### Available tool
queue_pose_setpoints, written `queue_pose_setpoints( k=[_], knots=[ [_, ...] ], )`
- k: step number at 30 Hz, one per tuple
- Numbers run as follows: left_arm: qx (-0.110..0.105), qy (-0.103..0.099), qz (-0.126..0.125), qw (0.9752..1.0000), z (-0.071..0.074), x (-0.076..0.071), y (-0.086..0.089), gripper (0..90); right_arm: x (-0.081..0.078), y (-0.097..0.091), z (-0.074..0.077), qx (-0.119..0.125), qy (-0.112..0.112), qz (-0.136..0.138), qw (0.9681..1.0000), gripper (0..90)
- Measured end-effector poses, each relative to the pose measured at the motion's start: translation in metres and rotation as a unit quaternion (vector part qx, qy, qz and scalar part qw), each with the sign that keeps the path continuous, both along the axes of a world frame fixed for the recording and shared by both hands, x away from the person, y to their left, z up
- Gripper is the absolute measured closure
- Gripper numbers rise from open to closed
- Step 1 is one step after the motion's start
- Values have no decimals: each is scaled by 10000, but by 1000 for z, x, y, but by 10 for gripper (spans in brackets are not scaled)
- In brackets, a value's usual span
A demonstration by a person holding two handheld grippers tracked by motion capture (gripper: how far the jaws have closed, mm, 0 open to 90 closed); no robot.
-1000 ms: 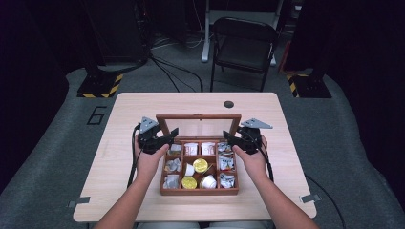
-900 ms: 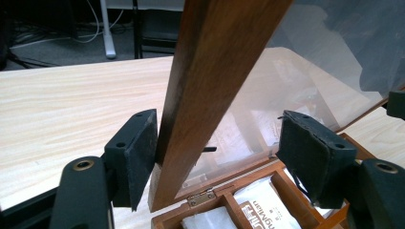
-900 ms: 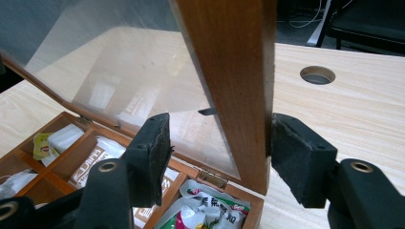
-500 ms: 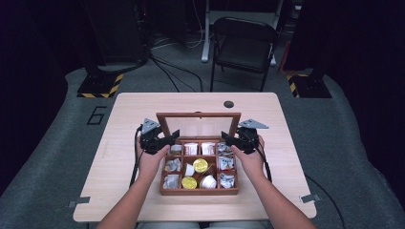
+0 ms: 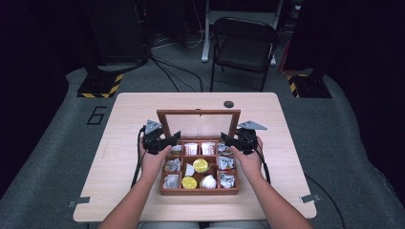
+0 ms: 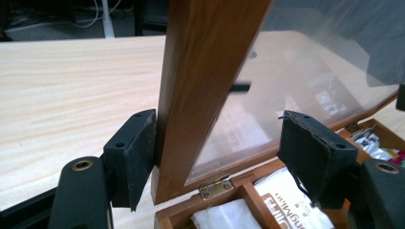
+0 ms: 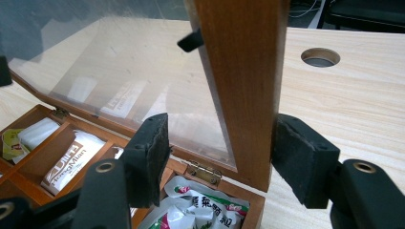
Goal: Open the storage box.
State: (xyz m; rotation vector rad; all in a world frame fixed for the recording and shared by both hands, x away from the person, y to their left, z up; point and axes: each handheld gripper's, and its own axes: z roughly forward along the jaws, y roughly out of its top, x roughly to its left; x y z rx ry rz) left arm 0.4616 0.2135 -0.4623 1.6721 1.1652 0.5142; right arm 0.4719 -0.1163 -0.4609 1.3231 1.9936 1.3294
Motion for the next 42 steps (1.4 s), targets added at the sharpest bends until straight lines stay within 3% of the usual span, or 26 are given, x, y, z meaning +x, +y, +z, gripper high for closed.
queue_pose_setpoints(
  k=[7,12,16,24,34,42],
  knots=[
    [-138,138,-38,9998,-7,5,2,293,3,1,-4,-10,9,13,10000,380],
    [-93,162,-62,9998,-11,7,2,294,3,3,-6,-55,10,-22,10000,380],
    [-67,192,-74,9998,-14,8,2,294,3,5,-7,-229,-56,-40,9997,380],
    [-16,236,-62,9997,-17,10,1,297,5,4,-9,-144,6,-66,9999,390],
    [-137,294,117,9994,-19,13,-2,301,9,4,-10,-82,84,-170,9998,412],
    [-15,333,218,9992,-20,17,-5,312,12,3,-11,-65,112,-232,9996,454]
  ],
)
